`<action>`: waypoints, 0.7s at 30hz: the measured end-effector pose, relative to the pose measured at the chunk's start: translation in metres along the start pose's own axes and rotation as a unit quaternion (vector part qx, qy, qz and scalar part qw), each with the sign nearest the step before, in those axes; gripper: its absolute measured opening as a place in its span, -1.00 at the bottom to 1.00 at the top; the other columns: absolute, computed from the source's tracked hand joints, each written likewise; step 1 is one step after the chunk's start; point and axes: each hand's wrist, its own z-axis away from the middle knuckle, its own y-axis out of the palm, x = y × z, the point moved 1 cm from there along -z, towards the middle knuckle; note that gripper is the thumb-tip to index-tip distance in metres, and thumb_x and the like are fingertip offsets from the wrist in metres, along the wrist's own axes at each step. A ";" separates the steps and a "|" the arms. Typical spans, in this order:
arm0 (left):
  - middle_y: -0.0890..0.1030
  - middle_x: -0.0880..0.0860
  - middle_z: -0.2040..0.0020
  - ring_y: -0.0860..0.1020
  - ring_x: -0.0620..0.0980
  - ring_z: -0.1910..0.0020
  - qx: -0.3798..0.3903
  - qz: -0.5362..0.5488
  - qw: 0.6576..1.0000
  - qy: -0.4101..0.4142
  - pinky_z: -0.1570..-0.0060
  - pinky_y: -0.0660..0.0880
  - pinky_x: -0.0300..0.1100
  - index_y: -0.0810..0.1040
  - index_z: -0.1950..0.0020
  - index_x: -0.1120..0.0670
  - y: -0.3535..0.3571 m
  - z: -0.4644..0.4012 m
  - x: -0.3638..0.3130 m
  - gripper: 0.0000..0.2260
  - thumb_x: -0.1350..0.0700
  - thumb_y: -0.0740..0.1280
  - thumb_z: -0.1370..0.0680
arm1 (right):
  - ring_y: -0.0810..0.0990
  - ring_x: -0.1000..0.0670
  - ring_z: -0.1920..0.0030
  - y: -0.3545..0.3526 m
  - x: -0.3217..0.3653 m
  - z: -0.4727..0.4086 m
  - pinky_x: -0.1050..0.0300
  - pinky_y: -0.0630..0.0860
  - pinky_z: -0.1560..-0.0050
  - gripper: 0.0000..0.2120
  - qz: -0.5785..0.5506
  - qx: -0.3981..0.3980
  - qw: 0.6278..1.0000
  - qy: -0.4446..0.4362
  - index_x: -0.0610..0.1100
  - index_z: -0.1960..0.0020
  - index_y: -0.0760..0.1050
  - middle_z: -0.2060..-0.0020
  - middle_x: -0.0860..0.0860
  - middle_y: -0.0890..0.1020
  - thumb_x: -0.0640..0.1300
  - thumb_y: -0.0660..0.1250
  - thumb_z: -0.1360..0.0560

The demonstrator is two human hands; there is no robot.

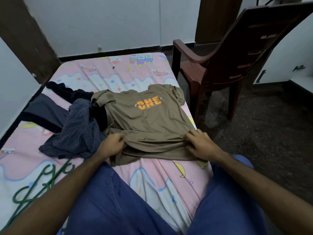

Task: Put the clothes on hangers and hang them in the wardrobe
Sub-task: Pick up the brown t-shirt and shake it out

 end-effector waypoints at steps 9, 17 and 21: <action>0.57 -0.05 0.02 0.52 -0.13 0.03 -0.099 0.102 0.974 0.177 0.01 0.40 -0.32 0.52 -0.03 0.04 -0.090 0.037 -0.003 -0.79 0.26 0.25 -0.45 | 0.46 -0.19 -0.27 0.020 0.040 -0.018 -0.09 0.44 -0.17 -0.38 0.121 0.025 0.992 -0.005 -0.08 -0.42 0.33 -0.33 -0.07 0.41 -0.19 0.37 -0.38; 0.29 -0.13 0.04 0.45 0.00 0.16 -0.047 -0.161 0.964 0.207 0.30 0.47 0.10 0.47 -0.12 -0.09 -0.150 0.055 0.029 -0.59 0.36 0.27 -0.43 | 0.40 -0.08 -0.28 -0.018 0.005 -0.012 -0.03 0.39 -0.16 -0.35 0.178 0.078 0.980 0.043 0.08 -0.47 0.24 -0.33 0.01 0.37 -0.23 0.38 -0.46; 0.45 -0.11 -0.02 0.50 -0.04 0.05 -0.023 -0.101 0.974 0.204 0.14 0.49 -0.01 0.55 -0.15 -0.09 -0.157 0.064 0.019 -0.56 0.38 0.26 -0.43 | 0.49 0.02 -0.19 -0.051 -0.021 -0.002 0.00 0.49 -0.14 -0.29 -0.045 0.056 0.997 -0.006 0.06 -0.30 0.52 -0.23 0.06 0.53 -0.51 0.27 -0.29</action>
